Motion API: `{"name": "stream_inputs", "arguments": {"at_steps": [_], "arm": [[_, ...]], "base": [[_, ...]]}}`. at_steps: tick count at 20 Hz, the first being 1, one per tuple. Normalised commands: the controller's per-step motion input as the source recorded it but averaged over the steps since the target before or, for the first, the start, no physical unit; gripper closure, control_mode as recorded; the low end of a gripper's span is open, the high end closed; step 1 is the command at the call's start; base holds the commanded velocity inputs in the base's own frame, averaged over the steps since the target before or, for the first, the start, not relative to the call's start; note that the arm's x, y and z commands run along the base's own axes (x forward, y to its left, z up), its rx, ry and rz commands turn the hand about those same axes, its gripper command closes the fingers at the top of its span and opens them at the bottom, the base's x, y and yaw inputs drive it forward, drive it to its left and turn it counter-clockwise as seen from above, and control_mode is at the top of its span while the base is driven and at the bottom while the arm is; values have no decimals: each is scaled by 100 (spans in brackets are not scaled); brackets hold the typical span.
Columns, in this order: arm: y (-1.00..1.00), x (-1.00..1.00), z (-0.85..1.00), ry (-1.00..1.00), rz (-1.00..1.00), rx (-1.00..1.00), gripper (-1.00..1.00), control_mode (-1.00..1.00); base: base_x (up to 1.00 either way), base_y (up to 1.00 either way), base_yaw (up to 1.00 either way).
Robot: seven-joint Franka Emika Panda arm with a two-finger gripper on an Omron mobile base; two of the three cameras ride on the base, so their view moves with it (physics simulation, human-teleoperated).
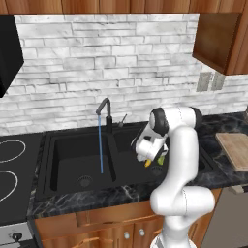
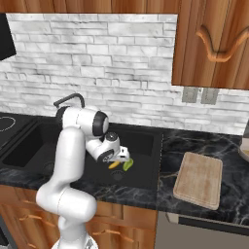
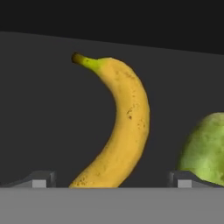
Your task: Pick the mango, banana from the sink and place them on the cutting board to airdry. Then turn off the sink faucet.
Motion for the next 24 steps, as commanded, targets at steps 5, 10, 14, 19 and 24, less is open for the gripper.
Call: {"name": "stream_inputs", "arguments": {"at_steps": [5,10,14,19,24], "arm": [[0,24,-20,0,0,0,-100,-100],[0,26,-22,0,0,0,-100,-100],[0,26,-23,0,0,0,100,-100],[0,11,-20,0,0,0,100,-100],[-1,0,-6,0,0,0,100,-100]], "base": [[0,0,0],[0,0,0],[0,0,0],[0,0,0],[0,0,0]]}}
